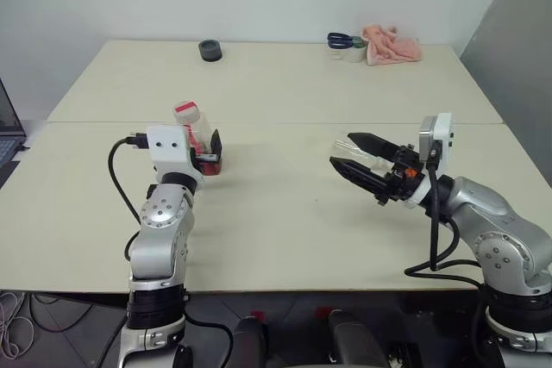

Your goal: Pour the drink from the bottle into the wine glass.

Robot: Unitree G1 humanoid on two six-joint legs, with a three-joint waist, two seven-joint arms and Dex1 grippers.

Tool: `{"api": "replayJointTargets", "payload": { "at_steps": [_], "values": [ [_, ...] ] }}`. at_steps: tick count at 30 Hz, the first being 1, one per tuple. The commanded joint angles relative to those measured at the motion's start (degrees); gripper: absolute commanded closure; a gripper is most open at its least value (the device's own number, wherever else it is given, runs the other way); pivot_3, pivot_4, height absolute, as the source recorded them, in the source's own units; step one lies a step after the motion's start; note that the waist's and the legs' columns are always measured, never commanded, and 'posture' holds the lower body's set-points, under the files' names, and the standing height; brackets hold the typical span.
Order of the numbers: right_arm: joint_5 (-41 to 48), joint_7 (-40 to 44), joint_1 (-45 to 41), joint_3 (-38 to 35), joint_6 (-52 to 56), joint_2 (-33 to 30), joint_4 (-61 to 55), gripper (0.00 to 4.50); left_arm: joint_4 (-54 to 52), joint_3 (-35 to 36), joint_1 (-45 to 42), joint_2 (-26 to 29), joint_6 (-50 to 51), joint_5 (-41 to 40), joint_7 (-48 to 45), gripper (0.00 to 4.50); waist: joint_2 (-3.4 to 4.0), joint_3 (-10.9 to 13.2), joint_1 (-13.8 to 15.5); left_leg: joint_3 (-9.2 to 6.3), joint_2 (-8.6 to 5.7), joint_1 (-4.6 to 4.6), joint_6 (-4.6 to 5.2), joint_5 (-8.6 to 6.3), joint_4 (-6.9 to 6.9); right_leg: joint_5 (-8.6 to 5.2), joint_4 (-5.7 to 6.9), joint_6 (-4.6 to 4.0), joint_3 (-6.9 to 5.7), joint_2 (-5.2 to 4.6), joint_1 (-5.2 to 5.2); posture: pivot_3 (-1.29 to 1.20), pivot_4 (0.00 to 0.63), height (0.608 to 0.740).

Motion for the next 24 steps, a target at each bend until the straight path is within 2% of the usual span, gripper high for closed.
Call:
{"api": "replayJointTargets", "payload": {
  "at_steps": [1, 9, 17, 20, 24],
  "values": [
    [1.80, -1.34, 0.54, -1.31, -0.34, 0.20, -2.62, 0.60, 2.96, 0.74, -3.10, 0.92, -3.98, 0.35, -0.48, 0.03, 0.00, 0.00, 0.02, 0.00, 0.00, 0.00, 0.00, 0.00, 0.00, 0.00, 0.00, 0.00, 0.00, 0.00, 0.00, 0.00, 0.150, 0.740],
    [3.08, -4.19, 1.56, -1.44, -0.16, 0.48, -4.27, 0.60, 10.22, 0.89, -6.49, 1.47, -9.07, 0.32, -0.77, 0.03, 0.00, 0.00, -0.04, -0.01, 0.00, -0.01, 0.00, 0.00, 0.01, 0.00, 0.00, 0.00, -0.01, 0.00, 0.00, 0.00, 0.150, 0.740],
    [4.24, -6.40, 2.40, -1.47, -0.04, 0.38, -5.55, 0.60, 12.64, 0.74, -7.60, 1.05, -12.02, -0.17, -1.52, 0.03, 0.00, 0.00, -0.01, -0.02, 0.00, -0.02, 0.00, 0.00, 0.01, 0.00, 0.00, 0.00, -0.01, -0.01, -0.01, 0.00, 0.150, 0.740],
    [4.56, -6.86, 2.46, -1.37, -0.07, 0.29, -5.68, 0.60, 12.81, 0.71, -7.71, 0.98, -12.50, -0.33, -1.67, 0.61, 0.00, 0.00, -0.02, -0.01, 0.00, -0.02, 0.00, 0.00, 0.01, 0.00, 0.00, 0.00, 0.00, -0.01, -0.01, 0.00, 0.150, 0.740],
    [4.57, -7.14, 2.52, -1.19, -0.21, 0.07, -5.71, 0.60, 12.33, 0.89, -7.17, 0.78, -12.60, -0.68, -1.73, 1.89, 0.00, 0.00, -0.02, -0.02, 0.00, -0.02, 0.00, 0.00, 0.01, 0.00, 0.01, 0.00, -0.01, -0.01, -0.01, 0.00, 0.150, 0.740]
  ]
}}
